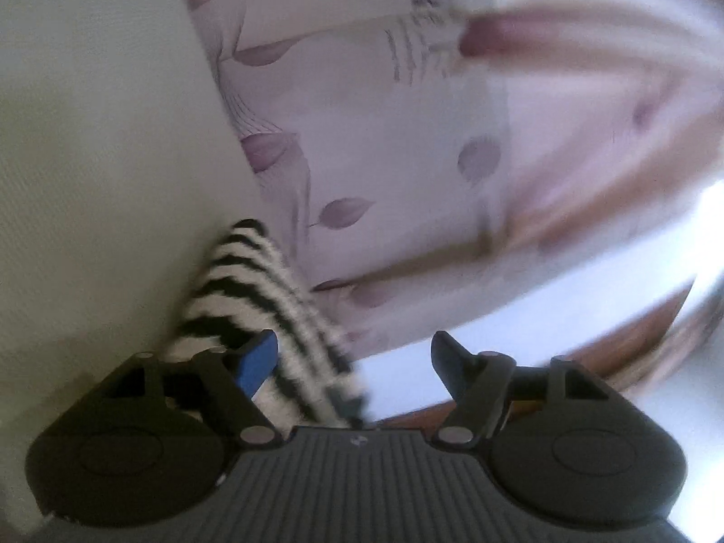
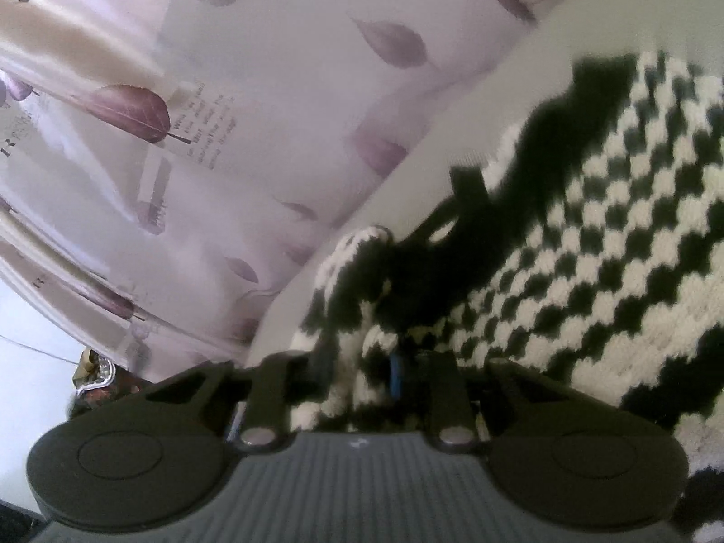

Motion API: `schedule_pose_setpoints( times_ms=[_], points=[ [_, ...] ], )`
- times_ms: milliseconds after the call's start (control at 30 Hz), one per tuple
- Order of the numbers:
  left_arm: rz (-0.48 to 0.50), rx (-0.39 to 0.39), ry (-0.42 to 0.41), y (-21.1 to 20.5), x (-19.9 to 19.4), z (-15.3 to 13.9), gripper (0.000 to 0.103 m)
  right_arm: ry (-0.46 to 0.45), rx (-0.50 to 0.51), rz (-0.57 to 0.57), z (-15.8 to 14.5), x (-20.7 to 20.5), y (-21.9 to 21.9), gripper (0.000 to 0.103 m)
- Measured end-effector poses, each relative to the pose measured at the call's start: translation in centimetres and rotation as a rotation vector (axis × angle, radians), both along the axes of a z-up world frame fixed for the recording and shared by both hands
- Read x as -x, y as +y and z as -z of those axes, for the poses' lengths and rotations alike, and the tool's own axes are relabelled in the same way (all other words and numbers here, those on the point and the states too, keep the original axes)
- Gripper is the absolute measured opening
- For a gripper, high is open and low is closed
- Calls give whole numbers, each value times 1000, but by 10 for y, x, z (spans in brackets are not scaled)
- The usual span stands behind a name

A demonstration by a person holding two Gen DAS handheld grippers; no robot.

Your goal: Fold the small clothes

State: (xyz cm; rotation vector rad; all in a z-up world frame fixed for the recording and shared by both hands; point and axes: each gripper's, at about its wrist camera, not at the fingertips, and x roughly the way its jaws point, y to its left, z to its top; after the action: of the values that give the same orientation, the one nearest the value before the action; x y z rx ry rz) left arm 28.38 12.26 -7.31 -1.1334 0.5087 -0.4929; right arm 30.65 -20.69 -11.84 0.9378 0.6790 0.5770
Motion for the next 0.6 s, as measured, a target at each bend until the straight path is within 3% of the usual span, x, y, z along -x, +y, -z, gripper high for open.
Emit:
schedule_pose_setpoints(
  times_ms=[67, 133, 200, 233, 267, 333, 400, 433, 600],
  points=[
    [3, -17, -15, 3, 8, 7, 70, 4, -17, -31, 1, -4, 0, 24],
    [7, 32, -18, 6, 12, 17, 70, 18, -42, -40, 1, -6, 0, 25],
    [18, 74, -23, 2, 12, 23, 70, 38, -61, -44, 0, -8, 3, 38],
    [29, 70, -31, 0, 12, 24, 70, 40, -63, -42, -1, -8, 5, 55],
    [41, 54, -41, -4, 12, 23, 70, 37, -55, -37, -3, -8, 8, 62],
    [67, 20, -66, -12, 14, 19, 70, 28, -2, -38, -9, -9, 18, 62],
    [77, 18, -72, -13, 19, 18, 70, 12, 99, -45, -14, -12, 32, 46],
    [77, 35, -67, -12, 20, 19, 70, -4, 154, -52, -17, -14, 38, 32],
    [78, 89, -54, -4, 27, 10, 77, -100, 158, -46, -42, -24, 17, 18]
  ],
)
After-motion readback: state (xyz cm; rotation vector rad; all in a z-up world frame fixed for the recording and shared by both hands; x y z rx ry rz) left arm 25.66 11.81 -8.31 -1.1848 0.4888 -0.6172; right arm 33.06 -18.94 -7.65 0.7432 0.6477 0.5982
